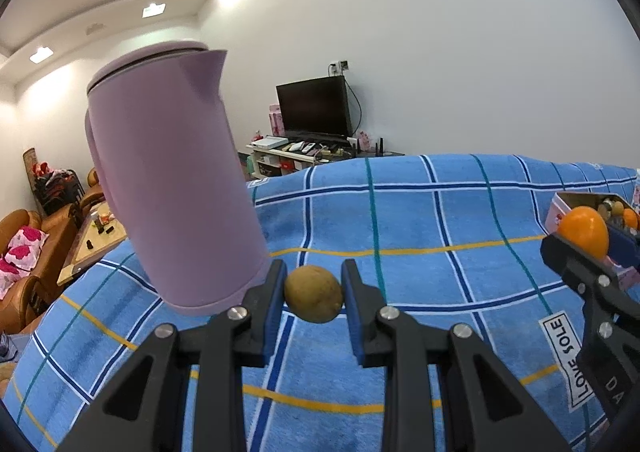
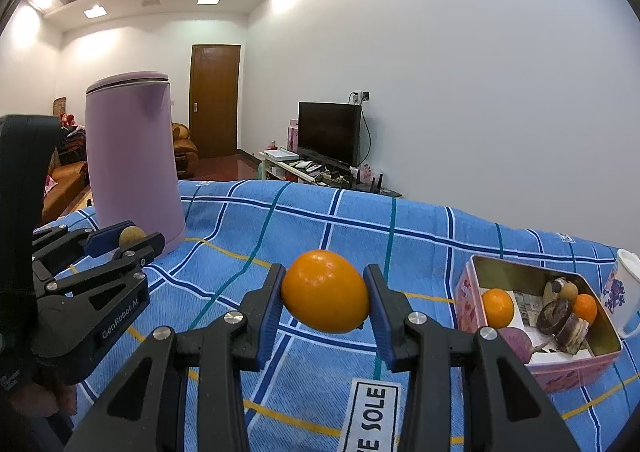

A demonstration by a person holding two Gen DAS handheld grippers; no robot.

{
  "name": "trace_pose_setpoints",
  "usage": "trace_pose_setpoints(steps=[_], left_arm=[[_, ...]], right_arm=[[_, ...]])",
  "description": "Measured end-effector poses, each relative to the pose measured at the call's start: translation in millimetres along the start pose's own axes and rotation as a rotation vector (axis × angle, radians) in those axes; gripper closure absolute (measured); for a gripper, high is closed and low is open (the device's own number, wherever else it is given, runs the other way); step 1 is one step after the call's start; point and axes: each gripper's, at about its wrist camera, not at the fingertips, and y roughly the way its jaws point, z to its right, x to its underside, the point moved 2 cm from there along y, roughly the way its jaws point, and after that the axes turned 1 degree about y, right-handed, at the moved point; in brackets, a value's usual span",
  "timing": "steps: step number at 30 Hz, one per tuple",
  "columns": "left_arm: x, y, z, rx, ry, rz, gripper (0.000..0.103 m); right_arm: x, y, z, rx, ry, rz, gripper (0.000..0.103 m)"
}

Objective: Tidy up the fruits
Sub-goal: 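Carry the orange with the right gripper to the pink tin while the left gripper carries the small fruit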

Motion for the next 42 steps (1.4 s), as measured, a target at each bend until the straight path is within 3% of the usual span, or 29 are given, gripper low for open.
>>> trace_pose_setpoints(steps=[12, 42], left_arm=[[2.9, -7.3, 15.4, 0.033, -0.012, -0.015, 0.073], [-5.9, -26.1, 96.7, 0.165, -0.005, -0.027, 0.073]], right_arm=[[5.7, -9.6, 17.7, 0.007, 0.004, -0.011, 0.061], [17.4, -32.7, 85.8, 0.073, 0.009, -0.017, 0.061]])
